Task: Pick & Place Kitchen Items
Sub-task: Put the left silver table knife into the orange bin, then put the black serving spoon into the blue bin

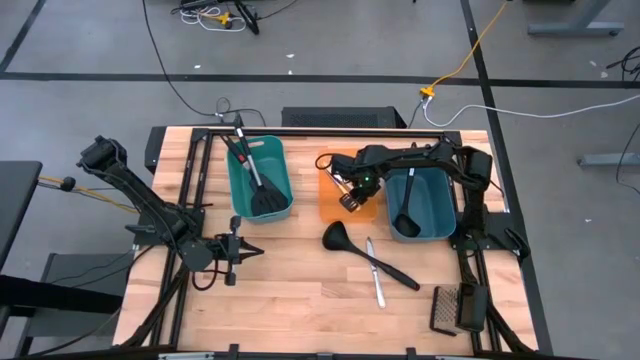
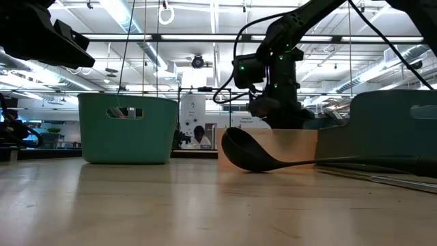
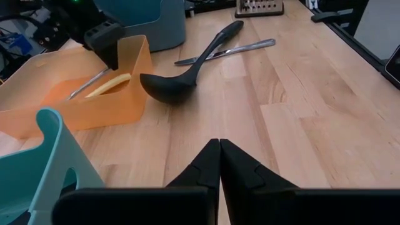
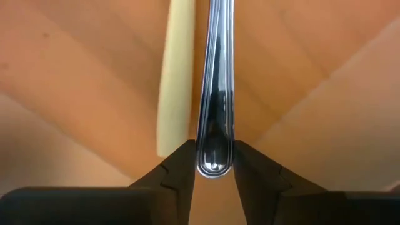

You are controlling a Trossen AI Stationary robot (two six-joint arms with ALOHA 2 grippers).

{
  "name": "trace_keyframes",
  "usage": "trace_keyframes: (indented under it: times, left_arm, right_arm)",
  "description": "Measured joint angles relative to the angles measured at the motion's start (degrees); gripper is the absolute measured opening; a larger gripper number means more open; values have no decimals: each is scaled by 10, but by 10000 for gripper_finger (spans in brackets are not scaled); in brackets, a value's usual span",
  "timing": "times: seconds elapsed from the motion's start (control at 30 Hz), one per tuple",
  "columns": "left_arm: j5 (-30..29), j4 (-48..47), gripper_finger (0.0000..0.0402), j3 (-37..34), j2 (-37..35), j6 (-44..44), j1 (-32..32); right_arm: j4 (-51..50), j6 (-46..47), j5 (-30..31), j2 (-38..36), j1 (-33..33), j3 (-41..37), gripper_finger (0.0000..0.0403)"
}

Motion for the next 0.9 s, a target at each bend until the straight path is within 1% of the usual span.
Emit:
trace_keyframes:
  times: [0.13, 0.23, 0.43, 0.5, 0.6, 0.63, 0.73, 0.83, 0.9]
  left_arm:
    - [0, 0, 16, 0, 0, 0, 0]
    - [0, -1, 16, 0, 0, 0, 0]
    - [0, 0, 16, 0, 0, 0, 0]
    - [0, 0, 16, 0, 0, 0, 0]
    - [0, 0, 16, 0, 0, 0, 0]
    - [0, 0, 16, 0, 0, 0, 0]
    - [0, 1, 16, 0, 0, 0, 0]
    - [0, 1, 16, 0, 0, 0, 0]
    - [0, 0, 16, 0, 0, 0, 0]
  right_arm:
    - [-9, -20, -4, -1, 0, 7, 139]
    - [-6, -23, -1, -1, 0, 8, 152]
    - [-14, -47, -8, -15, 3, 26, 159]
    - [-14, -56, 4, -33, 9, 40, 159]
    - [-8, -84, 54, -81, 30, 66, 156]
    - [5, -103, 76, -104, 42, 72, 153]
    - [67, -167, 112, -184, 83, 73, 139]
    - [125, -204, 139, -265, 131, 73, 118]
    - [141, -228, 180, -312, 172, 74, 96]
